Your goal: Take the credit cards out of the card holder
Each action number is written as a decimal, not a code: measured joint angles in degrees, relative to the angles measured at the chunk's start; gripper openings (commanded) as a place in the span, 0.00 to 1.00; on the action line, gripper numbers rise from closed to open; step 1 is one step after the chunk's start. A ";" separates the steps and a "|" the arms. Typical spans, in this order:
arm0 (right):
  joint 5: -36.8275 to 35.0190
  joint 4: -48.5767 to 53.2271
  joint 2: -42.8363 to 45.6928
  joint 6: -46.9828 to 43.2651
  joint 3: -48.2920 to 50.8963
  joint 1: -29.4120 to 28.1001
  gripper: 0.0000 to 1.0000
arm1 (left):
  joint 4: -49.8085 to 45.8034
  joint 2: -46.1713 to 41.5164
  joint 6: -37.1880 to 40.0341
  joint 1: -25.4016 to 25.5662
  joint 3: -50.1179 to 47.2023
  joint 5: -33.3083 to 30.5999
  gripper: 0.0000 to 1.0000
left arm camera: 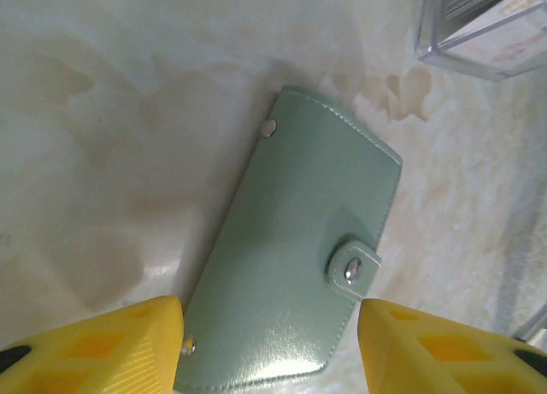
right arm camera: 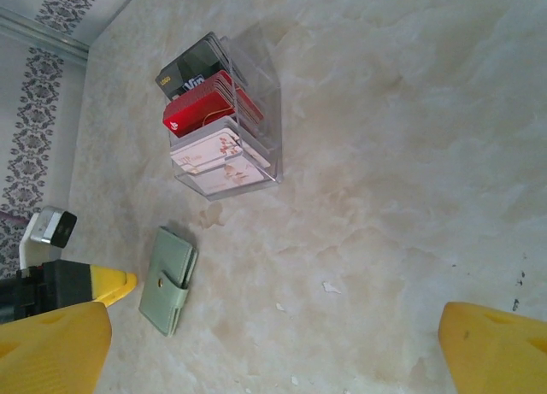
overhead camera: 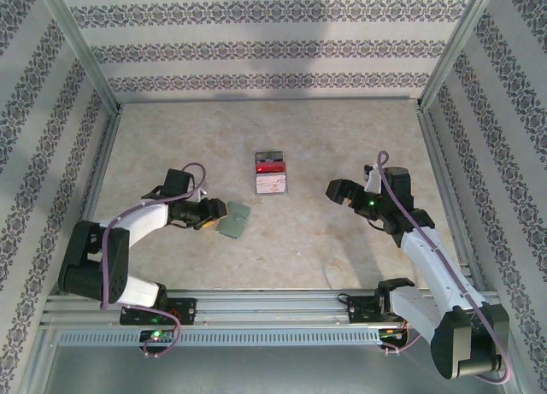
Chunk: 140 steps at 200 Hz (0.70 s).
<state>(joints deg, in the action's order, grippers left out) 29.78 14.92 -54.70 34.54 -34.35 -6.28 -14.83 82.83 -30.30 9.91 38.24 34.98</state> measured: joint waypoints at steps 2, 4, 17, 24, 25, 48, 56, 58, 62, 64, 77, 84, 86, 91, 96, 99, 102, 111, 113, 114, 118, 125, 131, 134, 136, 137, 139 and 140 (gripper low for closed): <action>-0.09 -0.09 0.00 0.00 0.02 0.00 0.98 | -0.17 0.20 0.09 0.24 0.33 -0.31 0.57; -0.13 -0.07 0.00 -0.02 0.02 0.00 0.98 | -0.24 0.39 0.24 0.42 0.57 -0.63 0.57; -0.26 -0.26 0.02 -0.17 0.11 0.00 0.98 | -0.79 1.36 1.07 1.49 2.10 -2.40 0.57; -0.37 -0.37 0.02 -0.20 0.15 0.00 0.98 | -0.90 1.70 1.53 1.86 2.62 -2.99 0.56; -0.37 -0.37 0.02 -0.20 0.15 0.00 0.98 | -0.90 1.75 1.57 1.90 2.64 -3.06 0.56; -0.57 -0.61 0.02 -0.22 0.52 0.00 0.98 | -1.03 2.56 2.45 2.49 2.84 -3.80 0.51; -0.61 -0.59 0.02 -0.24 0.72 0.00 0.98 | -1.03 3.08 2.69 2.71 2.84 -3.87 0.50; -0.63 -0.59 0.02 -0.24 0.79 0.00 0.98 | -1.03 3.23 2.69 2.75 2.84 -4.00 0.50; -0.72 -0.59 0.02 -0.26 0.90 0.00 0.98 | -1.05 3.52 2.91 2.82 2.84 -3.98 0.49; -0.79 -0.59 0.02 -0.26 0.92 0.00 0.98 | -1.03 3.63 2.91 2.86 2.84 -4.00 0.49; -1.01 -0.55 0.02 -0.37 1.16 0.00 0.98 | -1.09 4.61 3.30 3.32 2.84 -4.22 0.46; -1.03 -0.57 0.02 -0.39 1.20 0.00 0.98 | -1.14 4.98 3.50 3.56 2.84 -4.35 0.45; -1.05 -0.59 0.02 -0.39 1.22 0.00 0.98 | -1.16 5.16 3.52 3.65 2.84 -4.37 0.44; -1.07 -0.57 0.02 -0.39 1.22 0.00 0.98 | -1.22 5.42 3.74 3.85 2.84 -4.42 0.43; -1.20 -0.59 0.02 -0.39 1.22 0.00 0.98 | -1.29 5.68 4.04 4.00 2.84 -4.68 0.42; -1.27 -0.59 0.02 -0.39 1.22 0.00 0.98 | -1.29 5.79 4.15 4.02 2.89 -4.79 0.41; -1.29 -0.59 0.02 -0.39 1.25 0.00 0.98 | -1.38 5.88 4.26 4.04 2.99 -4.85 0.40; -1.44 -0.59 0.02 -0.39 1.33 0.00 0.98 | -1.75 6.14 4.59 4.20 3.39 -5.09 0.36; -1.46 -0.61 0.02 -0.42 1.38 0.00 0.98 | -1.86 6.23 4.59 4.26 3.43 -5.22 0.35; -1.46 -0.63 0.02 -0.39 1.40 0.00 0.98 | -1.90 6.29 4.72 4.31 3.50 -5.33 0.34; -1.51 -0.66 0.02 -0.39 1.46 0.00 0.98 | -2.03 6.47 4.85 4.42 3.63 -5.53 0.32; -1.68 -0.57 0.02 -0.39 1.60 0.00 0.98 | -2.60 6.82 5.18 4.59 4.04 -5.97 0.29; -1.70 -0.59 0.02 -0.42 1.73 0.00 0.98 | -3.04 7.13 5.51 4.70 4.46 -6.36 0.26; -1.77 -0.59 0.02 -0.42 1.77 0.00 0.98 | -3.26 7.26 5.51 4.72 4.61 -6.51 0.25; -1.84 -0.59 0.02 -0.42 1.81 0.00 0.98 | -3.39 7.34 5.79 4.74 4.74 -6.56 0.24; -1.86 -0.59 0.02 -0.39 1.84 0.00 0.98 | -3.43 7.37 5.86 4.76 4.79 -6.56 0.24; -1.86 -0.59 0.02 -0.42 1.86 0.00 0.98 | -3.54 7.48 5.84 4.79 4.90 -6.58 0.23; -1.86 -0.59 0.02 -0.42 1.88 0.00 0.98 | -3.63 7.52 5.84 4.81 4.94 -6.60 0.23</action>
<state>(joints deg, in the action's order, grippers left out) 27.92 14.33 -54.68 34.13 -32.47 -6.28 -18.46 90.35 -24.47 14.72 43.18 28.38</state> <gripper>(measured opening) 0.980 0.273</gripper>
